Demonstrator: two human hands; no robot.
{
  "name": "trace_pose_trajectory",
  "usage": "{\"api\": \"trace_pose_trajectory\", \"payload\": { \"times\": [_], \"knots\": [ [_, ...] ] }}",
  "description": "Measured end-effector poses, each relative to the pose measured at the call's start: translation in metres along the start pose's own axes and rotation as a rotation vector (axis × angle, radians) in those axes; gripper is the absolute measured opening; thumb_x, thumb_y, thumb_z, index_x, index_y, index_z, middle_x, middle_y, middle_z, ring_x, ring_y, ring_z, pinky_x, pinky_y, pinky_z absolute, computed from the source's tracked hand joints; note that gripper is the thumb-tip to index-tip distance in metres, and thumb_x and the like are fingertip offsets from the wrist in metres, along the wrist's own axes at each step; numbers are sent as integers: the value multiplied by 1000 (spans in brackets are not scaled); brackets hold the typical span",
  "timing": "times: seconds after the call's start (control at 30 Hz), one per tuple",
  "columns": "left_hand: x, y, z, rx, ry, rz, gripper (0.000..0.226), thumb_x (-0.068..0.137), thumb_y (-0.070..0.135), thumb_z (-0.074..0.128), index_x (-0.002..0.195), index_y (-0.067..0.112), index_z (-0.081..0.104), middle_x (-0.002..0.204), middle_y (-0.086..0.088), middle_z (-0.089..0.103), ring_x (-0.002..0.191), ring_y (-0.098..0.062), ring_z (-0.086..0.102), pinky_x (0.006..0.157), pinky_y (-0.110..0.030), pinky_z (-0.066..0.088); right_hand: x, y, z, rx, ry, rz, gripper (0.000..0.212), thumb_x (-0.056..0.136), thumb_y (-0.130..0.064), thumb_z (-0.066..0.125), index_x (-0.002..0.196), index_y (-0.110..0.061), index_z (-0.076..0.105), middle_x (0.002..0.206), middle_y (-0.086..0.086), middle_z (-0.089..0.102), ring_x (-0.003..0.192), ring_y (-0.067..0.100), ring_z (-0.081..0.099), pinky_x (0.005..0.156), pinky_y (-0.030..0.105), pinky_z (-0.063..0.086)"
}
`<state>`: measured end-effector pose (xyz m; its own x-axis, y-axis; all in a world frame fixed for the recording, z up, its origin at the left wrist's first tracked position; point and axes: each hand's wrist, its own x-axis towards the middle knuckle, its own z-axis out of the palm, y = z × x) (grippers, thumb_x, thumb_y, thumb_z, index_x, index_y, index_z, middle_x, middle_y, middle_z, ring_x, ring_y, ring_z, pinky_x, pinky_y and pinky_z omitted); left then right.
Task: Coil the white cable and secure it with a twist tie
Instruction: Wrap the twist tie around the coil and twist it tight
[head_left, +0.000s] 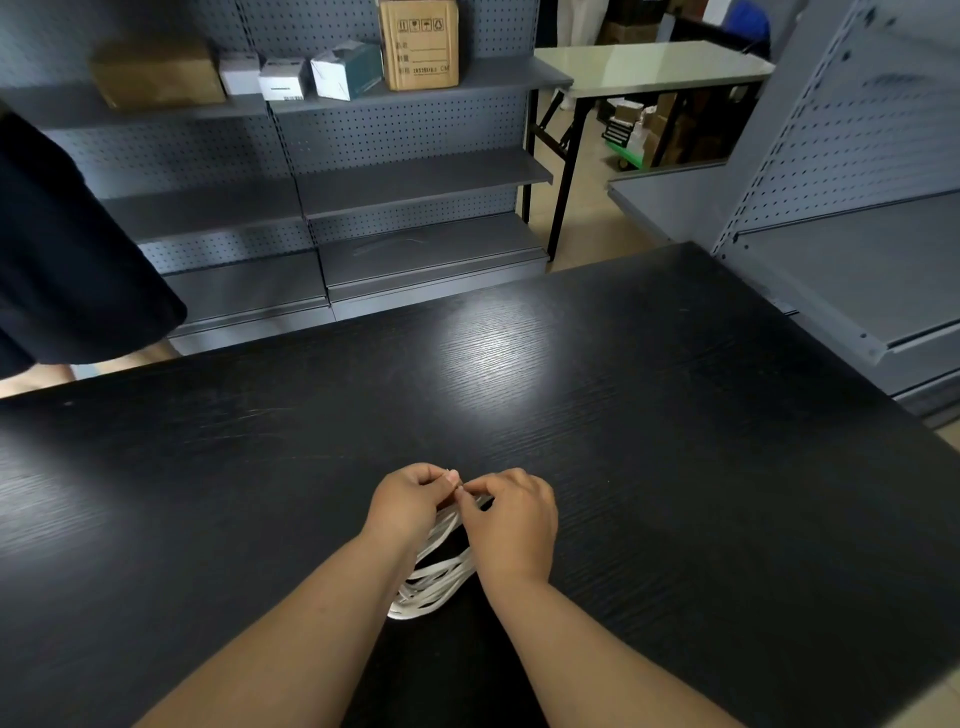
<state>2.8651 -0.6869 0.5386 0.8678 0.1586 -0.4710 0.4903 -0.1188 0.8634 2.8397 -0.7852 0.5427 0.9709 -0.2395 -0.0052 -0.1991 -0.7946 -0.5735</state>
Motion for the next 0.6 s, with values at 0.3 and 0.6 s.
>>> {"api": "trace_pose_trajectory", "payload": {
  "times": [0.3,0.6],
  "knots": [
    [2,-1,0,-2,20,-16,19,89,20,61,73,13,69,71,-1,68,72,-13,63,62,-21,43,0,19,-8,152,-133,-63,8,83,-23,66,76,-19,67,97,-9,52,103,3,44,82,8,30],
    [-1,0,-2,64,-10,10,17,87,24,64,75,14,72,76,1,71,80,-10,64,65,-21,43,0,18,-5,180,-111,-57,15,86,-20,65,71,-18,64,91,-12,48,103,3,41,86,10,28]
  ]
}}
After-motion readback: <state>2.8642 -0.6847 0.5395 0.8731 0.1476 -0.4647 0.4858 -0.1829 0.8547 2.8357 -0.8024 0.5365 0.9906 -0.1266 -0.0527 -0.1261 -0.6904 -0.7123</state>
